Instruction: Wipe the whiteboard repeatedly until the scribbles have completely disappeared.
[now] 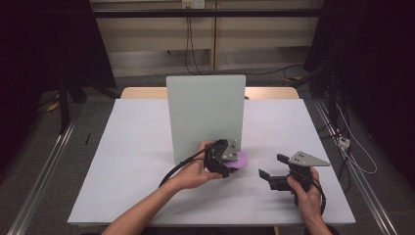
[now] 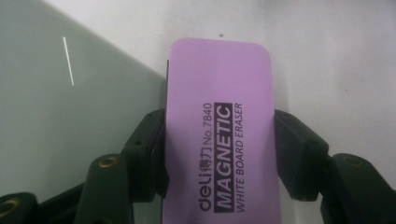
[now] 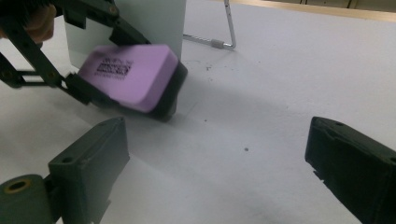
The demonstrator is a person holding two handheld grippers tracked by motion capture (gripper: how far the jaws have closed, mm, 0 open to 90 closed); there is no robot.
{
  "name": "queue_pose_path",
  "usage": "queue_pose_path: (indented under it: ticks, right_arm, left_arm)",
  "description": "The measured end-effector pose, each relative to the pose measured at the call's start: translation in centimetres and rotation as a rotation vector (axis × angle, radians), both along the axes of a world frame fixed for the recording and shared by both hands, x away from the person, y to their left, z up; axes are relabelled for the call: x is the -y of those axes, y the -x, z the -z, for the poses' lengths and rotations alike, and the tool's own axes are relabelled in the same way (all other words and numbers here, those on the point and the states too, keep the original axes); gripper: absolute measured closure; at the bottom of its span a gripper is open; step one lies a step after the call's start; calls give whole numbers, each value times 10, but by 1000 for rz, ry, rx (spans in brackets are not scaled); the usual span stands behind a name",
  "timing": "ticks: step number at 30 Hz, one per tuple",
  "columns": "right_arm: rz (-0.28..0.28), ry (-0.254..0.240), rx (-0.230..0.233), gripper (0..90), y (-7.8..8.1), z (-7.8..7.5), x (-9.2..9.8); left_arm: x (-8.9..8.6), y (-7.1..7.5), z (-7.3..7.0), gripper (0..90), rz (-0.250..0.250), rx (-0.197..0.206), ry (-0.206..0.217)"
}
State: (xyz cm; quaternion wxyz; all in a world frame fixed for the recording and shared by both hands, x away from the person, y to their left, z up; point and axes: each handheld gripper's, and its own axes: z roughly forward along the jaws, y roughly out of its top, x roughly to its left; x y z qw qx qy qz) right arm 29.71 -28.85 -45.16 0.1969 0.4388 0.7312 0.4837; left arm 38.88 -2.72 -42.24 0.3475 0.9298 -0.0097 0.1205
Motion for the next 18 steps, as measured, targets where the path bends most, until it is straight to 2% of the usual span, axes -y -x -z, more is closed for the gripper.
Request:
queue_pose_path:
  ticks: [5,8,13,18]
  right_arm:
    - [3,-3,-8,61,-1,0,-1]
    - [4,-4,-6,61,-2,0,-2]
    - [-8,0,-9,61,-3,1,-4]
    - [-12,-4,-3,60,0,1,-4]
  left_arm:
    - [-17,-5,-10,410,-30,-8,42]
    - [-28,-8,-15,410,-64,-24,103]
    - [-44,-12,-21,410,-111,-67,171]
    - [-58,-12,-31,409,-147,-87,234]
